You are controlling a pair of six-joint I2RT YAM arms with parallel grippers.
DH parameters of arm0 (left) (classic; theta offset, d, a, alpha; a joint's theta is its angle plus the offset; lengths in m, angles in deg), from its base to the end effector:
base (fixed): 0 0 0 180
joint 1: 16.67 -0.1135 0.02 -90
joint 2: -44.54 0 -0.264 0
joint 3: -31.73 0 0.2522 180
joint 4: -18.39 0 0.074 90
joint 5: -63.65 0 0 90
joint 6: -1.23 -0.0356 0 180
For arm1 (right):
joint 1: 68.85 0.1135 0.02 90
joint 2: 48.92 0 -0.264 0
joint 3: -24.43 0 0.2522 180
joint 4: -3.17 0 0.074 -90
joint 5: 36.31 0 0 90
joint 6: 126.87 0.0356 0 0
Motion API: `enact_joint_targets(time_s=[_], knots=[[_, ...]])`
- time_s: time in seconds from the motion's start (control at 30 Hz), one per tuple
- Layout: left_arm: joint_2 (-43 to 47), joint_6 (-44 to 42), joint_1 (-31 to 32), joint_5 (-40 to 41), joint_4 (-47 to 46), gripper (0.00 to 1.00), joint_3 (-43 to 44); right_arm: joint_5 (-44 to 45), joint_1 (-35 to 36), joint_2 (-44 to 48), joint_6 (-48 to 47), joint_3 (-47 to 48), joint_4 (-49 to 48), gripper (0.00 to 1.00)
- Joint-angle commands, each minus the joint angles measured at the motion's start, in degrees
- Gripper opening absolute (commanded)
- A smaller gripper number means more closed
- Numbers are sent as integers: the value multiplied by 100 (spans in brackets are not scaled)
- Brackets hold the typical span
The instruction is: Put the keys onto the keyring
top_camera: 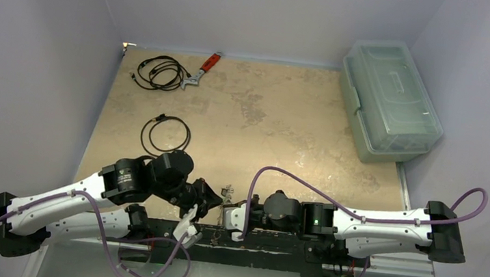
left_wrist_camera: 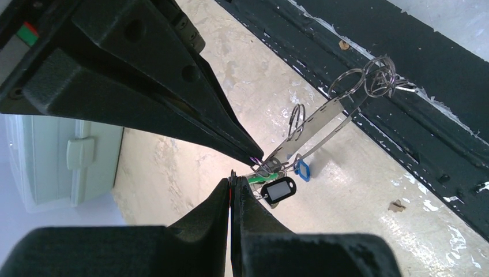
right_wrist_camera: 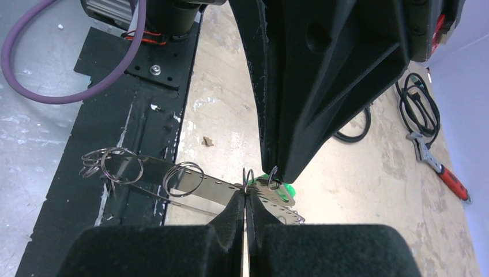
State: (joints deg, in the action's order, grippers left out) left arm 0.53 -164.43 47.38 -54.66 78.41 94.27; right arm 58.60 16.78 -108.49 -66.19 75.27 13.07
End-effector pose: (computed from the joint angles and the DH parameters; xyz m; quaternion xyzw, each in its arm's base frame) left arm 0.0497 -0.1406 0.3073 0.8646 0.2101 -0.1815 0.4188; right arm 0.0213 0.2384 0.2679 -0.6708 0.4574 0.2443 0.5303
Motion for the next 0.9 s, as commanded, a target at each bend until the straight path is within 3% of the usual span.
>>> enact_joint_targets(time_s=[0.0,0.87], knots=[[-24,-168,71,37,92,0,216,-95,33,133,53,346,-223,0],[-11,-142,151,-114,212,0,271,-16,38,109,88,389,-107,0]])
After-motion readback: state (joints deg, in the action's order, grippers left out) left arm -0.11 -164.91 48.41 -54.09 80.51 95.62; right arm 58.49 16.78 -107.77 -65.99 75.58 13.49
